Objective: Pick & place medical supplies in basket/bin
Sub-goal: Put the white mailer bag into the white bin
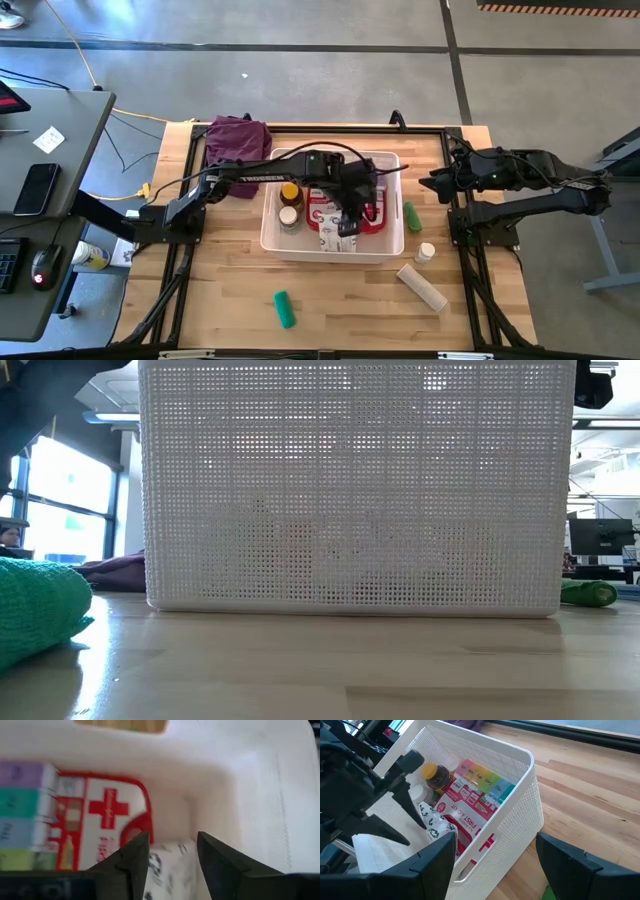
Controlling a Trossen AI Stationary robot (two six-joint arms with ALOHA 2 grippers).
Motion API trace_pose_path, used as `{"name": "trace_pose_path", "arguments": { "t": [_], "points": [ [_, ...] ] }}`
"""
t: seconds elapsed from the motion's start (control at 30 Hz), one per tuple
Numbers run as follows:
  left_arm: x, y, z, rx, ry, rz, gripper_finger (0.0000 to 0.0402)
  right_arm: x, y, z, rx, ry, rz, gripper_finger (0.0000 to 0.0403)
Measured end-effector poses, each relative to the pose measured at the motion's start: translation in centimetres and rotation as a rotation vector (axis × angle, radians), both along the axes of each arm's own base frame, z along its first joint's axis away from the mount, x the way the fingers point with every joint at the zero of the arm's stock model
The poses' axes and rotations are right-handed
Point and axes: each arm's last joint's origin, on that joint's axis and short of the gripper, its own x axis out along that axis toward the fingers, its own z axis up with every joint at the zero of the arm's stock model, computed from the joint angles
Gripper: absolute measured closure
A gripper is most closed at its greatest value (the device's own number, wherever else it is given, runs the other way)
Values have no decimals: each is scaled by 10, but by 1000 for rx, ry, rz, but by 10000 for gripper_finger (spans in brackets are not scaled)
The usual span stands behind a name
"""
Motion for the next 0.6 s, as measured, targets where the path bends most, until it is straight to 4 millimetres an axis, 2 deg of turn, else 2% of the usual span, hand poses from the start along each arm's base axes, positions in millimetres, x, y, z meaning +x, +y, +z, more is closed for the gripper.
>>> {"name": "trace_pose_path", "arguments": {
  "t": [0.1,0.2,0.43,0.53,0.6],
  "points": [
    [5,1,-5,18,-9,10,208,0,0,0,2,0,2,138],
    [9,4,-18,20,41,16,208,0,1,0,12,-1,15,138],
    [8,7,-33,23,137,-3,211,0,1,0,26,0,33,138],
    [10,7,-34,25,124,-5,234,0,1,0,25,1,31,138],
    [10,7,-31,14,102,-13,265,0,1,-1,25,9,31,138]
  ]
}}
